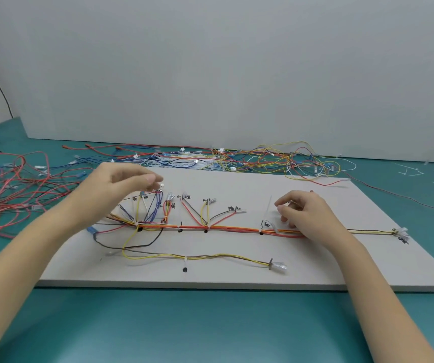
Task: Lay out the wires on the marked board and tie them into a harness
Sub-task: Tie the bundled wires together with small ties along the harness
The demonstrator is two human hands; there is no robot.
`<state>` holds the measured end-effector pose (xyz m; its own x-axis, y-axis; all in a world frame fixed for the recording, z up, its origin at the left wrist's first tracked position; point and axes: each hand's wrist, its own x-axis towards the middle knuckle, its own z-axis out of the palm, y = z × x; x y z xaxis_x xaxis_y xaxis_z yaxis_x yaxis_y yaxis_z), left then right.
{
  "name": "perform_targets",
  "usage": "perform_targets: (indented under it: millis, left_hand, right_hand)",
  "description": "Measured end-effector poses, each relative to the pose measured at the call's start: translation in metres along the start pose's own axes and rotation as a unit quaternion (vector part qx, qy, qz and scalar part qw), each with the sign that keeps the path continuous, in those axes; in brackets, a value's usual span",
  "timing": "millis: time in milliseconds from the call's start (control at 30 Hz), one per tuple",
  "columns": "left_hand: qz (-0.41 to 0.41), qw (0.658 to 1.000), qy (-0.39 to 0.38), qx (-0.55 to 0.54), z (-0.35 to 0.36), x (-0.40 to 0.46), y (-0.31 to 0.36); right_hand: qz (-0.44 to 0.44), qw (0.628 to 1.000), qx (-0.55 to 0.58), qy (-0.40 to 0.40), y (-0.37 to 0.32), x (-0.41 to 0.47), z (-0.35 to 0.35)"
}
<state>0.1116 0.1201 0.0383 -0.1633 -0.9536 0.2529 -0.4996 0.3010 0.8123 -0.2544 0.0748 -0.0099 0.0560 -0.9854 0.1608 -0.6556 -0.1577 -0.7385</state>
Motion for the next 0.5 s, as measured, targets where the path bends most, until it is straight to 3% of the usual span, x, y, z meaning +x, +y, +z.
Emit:
perform_targets:
  millis: [100,167,300,500]
  left_hand:
    - [-0.084,0.977,-0.095,0.169,0.003,0.000,-0.011]
    - [-0.095,0.960,-0.093,0.245,0.009,-0.003,-0.021]
    - [-0.079,0.973,-0.063,0.210,0.010,-0.008,-0.027]
    - [-0.052,0.974,-0.100,0.197,0.015,-0.006,-0.041]
  right_hand:
    - [-0.001,1.000,-0.002,0.001,0.000,-0.001,0.000]
    - [0.000,1.000,-0.003,-0.001,0.000,-0.001,0.000]
    - [0.000,1.000,-0.016,-0.008,-0.001,-0.001,0.001]
    - [0.001,1.000,-0.025,-0.012,-0.002,0.000,0.001]
